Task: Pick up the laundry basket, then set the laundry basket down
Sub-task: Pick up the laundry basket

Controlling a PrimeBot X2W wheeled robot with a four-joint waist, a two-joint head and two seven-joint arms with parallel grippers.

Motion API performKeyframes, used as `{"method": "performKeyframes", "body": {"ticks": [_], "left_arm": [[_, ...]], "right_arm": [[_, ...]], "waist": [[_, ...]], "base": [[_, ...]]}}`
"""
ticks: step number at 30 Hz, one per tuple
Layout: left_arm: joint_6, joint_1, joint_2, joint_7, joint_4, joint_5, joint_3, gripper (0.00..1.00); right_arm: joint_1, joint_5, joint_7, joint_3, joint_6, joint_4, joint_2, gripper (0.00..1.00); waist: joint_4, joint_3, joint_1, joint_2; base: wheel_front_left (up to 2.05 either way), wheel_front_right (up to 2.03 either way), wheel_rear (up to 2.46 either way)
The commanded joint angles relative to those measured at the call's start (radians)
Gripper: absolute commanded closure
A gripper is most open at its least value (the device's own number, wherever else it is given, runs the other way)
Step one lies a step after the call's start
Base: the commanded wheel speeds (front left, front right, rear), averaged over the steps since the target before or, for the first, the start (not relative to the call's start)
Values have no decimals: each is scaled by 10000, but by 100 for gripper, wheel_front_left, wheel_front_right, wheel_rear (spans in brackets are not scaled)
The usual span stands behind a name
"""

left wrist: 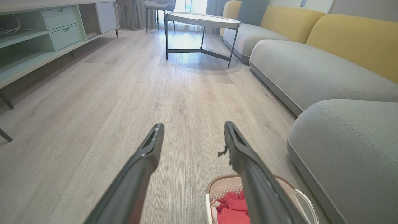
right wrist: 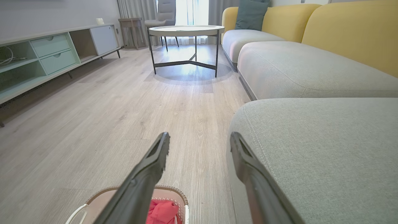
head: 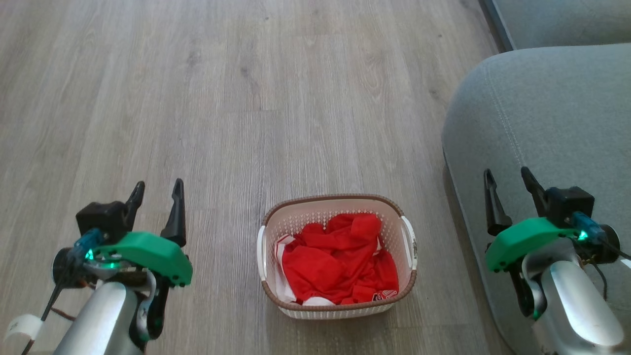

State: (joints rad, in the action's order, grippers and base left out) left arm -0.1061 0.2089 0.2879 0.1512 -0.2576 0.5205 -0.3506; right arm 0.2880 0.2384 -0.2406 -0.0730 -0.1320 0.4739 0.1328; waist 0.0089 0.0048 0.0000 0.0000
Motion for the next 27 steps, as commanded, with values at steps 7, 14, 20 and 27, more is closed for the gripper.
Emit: {"method": "performKeyframes", "body": {"ticks": [7,14,20,27], "left_arm": [[-9,931,336,208,230,56,296,0],[47,1324,212,351,165,28,204,0],[177,1859,71,542,-44,2,148,0],[468,2750,-101,787,-604,-106,53,0]], "right_arm": [[657,-49,-126,-147,13,-302,98,0],[900,-148,-147,3,13,-313,-8,0],[1400,-263,-172,181,13,-245,-157,0],[2135,-506,-196,367,13,-60,-378,0]], "waist": [[46,435,0,0],[100,1308,0,0],[104,2416,0,0],[77,3915,0,0]], "base": [[0,0,0],[0,0,0],[0,0,0],[0,0,0]]}}
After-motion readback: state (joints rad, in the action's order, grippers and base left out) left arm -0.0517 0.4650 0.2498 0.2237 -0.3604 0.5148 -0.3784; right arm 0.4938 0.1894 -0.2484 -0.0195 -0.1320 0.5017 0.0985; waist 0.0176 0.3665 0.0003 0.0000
